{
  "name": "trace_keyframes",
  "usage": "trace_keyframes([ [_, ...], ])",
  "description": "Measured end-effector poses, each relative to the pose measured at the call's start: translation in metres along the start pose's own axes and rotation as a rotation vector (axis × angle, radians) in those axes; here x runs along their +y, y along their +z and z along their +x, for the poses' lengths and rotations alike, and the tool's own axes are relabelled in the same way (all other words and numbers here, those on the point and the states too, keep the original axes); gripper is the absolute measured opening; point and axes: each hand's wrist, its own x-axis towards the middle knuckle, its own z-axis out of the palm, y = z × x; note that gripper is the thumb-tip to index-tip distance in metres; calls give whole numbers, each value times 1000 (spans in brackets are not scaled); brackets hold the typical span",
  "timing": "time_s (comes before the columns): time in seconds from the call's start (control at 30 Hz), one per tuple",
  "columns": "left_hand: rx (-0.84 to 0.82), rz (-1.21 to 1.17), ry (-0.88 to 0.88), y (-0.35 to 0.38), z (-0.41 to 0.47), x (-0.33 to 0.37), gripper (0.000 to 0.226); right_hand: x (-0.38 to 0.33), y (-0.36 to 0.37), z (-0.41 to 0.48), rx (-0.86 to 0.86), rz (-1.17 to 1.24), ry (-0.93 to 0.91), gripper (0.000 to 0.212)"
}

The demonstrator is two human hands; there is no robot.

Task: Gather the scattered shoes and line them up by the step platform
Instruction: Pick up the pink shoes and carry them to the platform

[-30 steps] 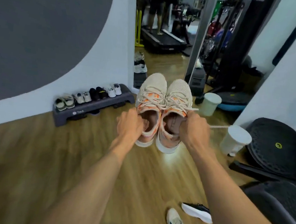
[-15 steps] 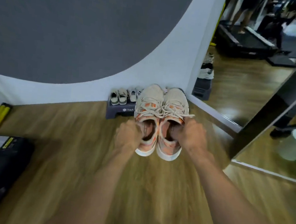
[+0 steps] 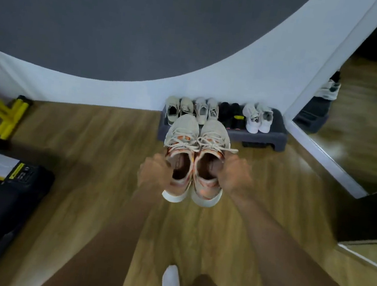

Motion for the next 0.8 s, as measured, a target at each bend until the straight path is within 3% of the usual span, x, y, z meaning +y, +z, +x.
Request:
trace_keyframes([
  [0.2, -88, -39, 58, 27, 133, -8, 53, -23, 58, 133, -111, 18, -7, 23],
  [0.5, -197, 18, -95, 108, 305, -57, 43, -42, 190, 297, -319, -90, -19, 25],
  [0.8, -261, -31, -125, 289, 443, -153, 43, 7, 410, 412, -359, -55, 121, 30],
])
